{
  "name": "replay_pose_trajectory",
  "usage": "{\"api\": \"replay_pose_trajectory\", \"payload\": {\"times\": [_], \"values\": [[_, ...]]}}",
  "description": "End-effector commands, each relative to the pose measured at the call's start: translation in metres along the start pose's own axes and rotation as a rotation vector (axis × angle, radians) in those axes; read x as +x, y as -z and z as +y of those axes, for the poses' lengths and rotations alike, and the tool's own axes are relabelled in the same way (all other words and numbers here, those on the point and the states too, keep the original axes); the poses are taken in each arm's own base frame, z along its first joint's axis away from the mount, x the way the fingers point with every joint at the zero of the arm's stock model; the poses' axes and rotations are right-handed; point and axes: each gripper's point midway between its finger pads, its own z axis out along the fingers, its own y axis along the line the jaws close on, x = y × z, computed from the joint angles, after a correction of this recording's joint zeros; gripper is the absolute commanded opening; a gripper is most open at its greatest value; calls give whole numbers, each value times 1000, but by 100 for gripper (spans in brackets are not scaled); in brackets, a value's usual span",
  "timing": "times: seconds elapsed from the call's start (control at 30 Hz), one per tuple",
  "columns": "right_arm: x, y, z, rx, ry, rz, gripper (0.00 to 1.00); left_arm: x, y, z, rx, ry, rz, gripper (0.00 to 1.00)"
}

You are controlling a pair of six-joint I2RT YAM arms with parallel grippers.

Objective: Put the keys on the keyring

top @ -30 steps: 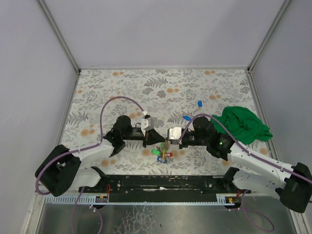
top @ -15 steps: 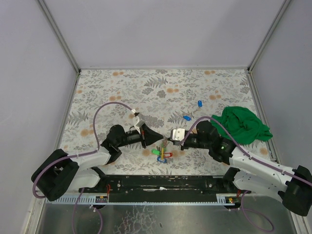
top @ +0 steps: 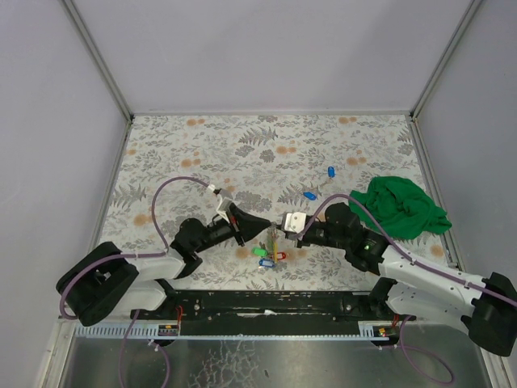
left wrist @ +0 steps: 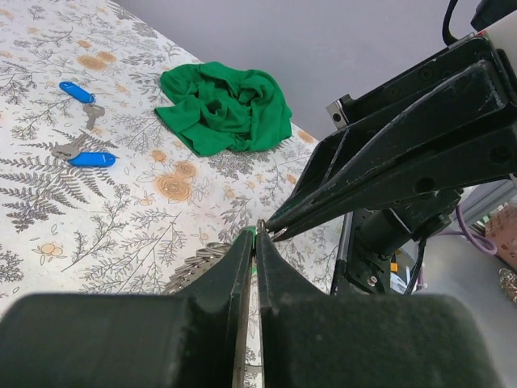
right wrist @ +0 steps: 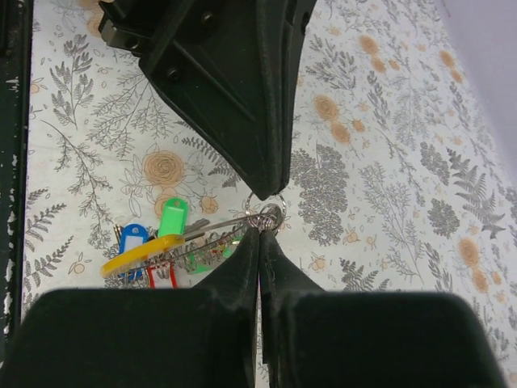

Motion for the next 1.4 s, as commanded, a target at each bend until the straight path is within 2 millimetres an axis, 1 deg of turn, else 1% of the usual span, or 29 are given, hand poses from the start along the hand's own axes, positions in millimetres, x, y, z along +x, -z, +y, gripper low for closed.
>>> {"api": "replay_pose_trajectory", "payload": {"times": [0.0, 0.13, 0.23, 0.37, 0.47, 0.73, 0.93, 1.27, 1.37], "values": [[-27, 7, -18, 65, 57, -49, 0, -18, 0, -8, 27, -43, -84, 6], [-31, 9, -20, 44, 91, -20, 0, -10, 1, -5, 23, -107, -25, 20], [-34, 10, -20, 27, 109, -5, 0, -2, 1, -2, 25, -174, 45, 26], [-37, 10, -17, -19, 127, 13, 0, 4, -1, -4, 85, -267, 110, 29], [-36, 8, -16, -47, 131, 34, 0, 10, -4, -1, 130, -318, 167, 30], [-35, 6, -11, -93, 130, 53, 0, 15, -4, 5, 228, -457, 235, 30], [-35, 5, -7, -124, 130, 55, 0, 18, -1, 2, 324, -546, 279, 30], [-37, 3, -5, -144, 126, 50, 0, 22, -4, -11, 444, -529, 318, 27], [-37, 3, -4, -147, 124, 49, 0, 24, -5, -10, 448, -510, 332, 25]]}}
